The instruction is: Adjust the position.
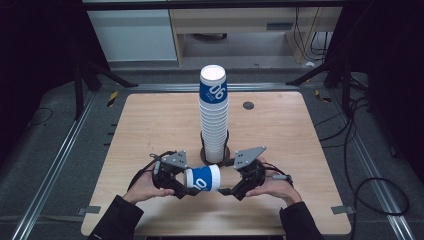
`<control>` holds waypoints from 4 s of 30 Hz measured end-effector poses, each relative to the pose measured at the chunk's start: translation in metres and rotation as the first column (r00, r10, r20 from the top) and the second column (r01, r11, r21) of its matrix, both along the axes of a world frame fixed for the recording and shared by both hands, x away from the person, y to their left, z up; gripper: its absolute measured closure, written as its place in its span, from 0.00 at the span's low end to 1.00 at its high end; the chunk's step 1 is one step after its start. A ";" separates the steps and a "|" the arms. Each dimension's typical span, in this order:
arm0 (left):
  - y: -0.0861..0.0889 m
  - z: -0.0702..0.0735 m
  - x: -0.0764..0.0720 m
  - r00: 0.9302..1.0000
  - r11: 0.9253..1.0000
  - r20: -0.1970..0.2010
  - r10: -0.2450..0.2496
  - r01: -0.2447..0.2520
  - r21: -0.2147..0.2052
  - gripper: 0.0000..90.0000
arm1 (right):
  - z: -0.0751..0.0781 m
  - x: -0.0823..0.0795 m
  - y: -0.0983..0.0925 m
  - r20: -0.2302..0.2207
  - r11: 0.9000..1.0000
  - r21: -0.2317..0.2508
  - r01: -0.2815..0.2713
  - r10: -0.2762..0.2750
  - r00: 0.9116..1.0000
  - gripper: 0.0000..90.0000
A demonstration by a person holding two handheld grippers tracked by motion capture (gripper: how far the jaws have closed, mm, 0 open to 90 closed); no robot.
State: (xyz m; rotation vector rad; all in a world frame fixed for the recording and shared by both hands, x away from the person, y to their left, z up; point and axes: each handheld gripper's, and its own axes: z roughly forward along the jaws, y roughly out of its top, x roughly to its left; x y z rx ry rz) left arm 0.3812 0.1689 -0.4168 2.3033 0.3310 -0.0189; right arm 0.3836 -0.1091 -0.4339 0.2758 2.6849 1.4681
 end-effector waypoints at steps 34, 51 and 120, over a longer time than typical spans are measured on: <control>-0.014 0.002 -0.009 0.995 0.990 -0.021 -0.098 0.095 -0.107 0.30 | -0.005 -0.001 0.005 -0.109 0.981 0.163 -0.109 0.128 0.986 0.16; -0.009 0.002 -0.008 0.997 0.997 -0.011 -0.071 0.072 0.037 0.20 | -0.008 -0.002 0.004 -0.077 0.995 0.020 -0.093 0.094 0.993 0.17; -0.023 0.001 -0.016 0.996 0.993 0.087 -0.035 0.044 -0.109 0.30 | 0.005 0.001 0.005 -0.148 0.969 0.245 -0.021 0.059 0.987 0.17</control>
